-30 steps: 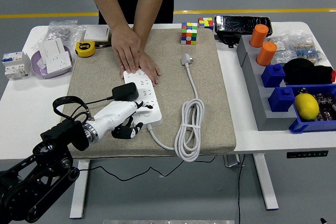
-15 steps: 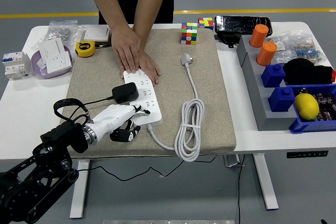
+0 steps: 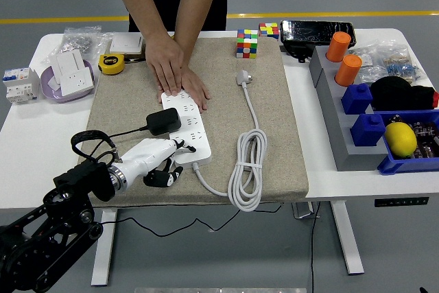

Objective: Pick up the plug,place it near the board,insert it into the board,press the button

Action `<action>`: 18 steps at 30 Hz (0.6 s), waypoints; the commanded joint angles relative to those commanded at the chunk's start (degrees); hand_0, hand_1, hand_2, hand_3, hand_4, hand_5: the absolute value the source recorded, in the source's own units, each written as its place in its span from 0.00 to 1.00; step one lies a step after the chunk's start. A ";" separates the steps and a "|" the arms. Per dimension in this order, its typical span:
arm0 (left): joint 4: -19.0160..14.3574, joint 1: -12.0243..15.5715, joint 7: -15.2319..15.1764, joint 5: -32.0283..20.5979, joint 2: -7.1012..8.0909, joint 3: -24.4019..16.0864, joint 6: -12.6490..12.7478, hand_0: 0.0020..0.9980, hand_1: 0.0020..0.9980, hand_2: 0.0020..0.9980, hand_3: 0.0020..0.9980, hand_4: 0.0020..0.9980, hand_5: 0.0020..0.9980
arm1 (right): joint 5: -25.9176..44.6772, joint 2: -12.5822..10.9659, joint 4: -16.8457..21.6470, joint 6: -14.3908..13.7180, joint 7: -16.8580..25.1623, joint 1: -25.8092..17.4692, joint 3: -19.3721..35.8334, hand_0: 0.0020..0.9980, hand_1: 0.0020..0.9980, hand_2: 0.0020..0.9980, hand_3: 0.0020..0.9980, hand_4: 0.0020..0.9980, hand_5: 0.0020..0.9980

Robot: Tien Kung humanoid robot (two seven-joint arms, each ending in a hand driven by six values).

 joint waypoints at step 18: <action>0.05 -0.87 -0.08 0.68 0.30 -0.27 0.01 0.14 0.03 0.15 0.79 0.50 0.00 | 0.19 0.07 0.00 -0.02 0.02 0.23 0.08 0.87 0.80 0.78 0.83 1.00 1.00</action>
